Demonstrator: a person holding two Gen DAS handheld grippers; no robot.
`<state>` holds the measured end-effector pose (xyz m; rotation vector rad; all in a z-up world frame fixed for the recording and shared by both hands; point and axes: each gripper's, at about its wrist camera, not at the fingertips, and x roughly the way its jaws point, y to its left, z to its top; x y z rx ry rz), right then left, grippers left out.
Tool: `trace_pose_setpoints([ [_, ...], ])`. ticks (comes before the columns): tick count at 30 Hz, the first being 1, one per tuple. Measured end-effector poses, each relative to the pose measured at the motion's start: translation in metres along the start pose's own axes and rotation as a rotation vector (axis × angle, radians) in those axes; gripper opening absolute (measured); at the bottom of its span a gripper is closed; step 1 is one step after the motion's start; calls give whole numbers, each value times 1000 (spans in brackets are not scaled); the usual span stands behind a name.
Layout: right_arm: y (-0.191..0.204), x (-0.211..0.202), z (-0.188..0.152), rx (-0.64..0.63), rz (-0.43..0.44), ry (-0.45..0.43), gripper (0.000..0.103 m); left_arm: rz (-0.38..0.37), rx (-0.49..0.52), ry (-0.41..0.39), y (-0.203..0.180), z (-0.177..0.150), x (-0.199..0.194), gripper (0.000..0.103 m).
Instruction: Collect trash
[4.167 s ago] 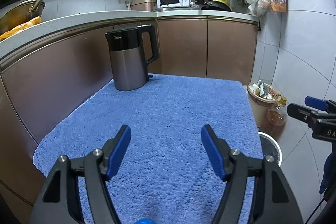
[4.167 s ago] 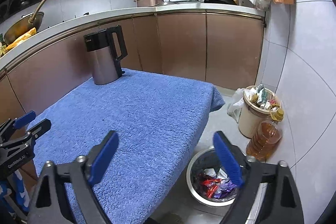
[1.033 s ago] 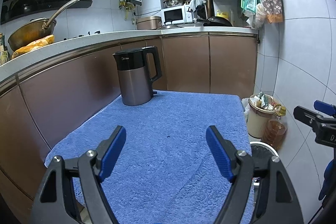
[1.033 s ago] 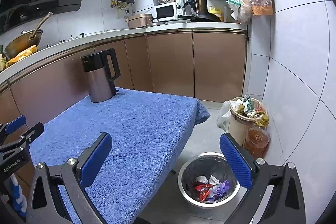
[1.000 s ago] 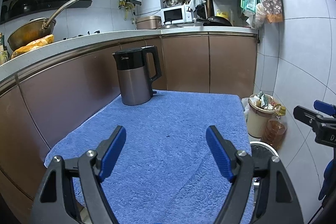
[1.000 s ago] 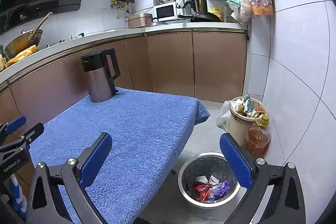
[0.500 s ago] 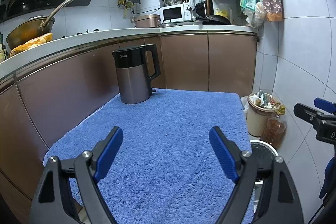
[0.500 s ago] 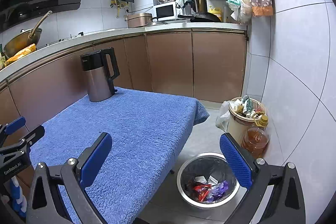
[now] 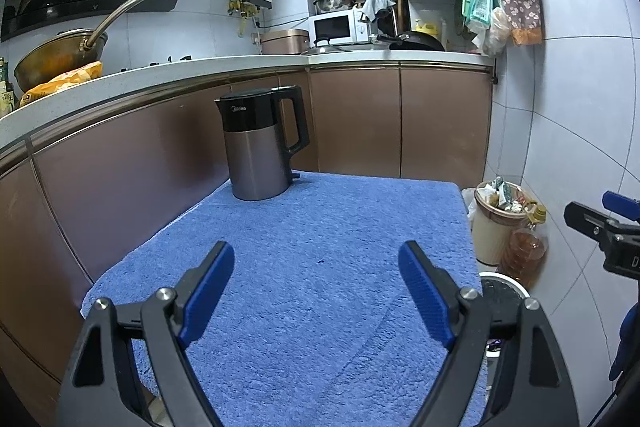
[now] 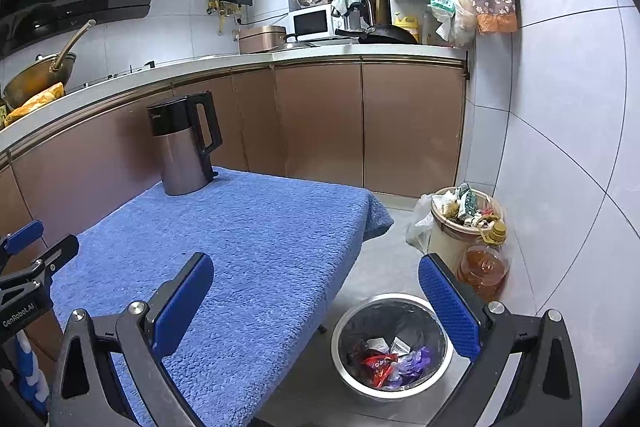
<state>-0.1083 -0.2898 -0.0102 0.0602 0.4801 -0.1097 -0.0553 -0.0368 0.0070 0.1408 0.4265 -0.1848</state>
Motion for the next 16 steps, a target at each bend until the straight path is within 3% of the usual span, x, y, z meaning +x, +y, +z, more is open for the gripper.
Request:
trace_pose_setpoints([
  [16,-2,6,0,-7,-24,-5,103,41,-28,-18,6,3,4,84],
])
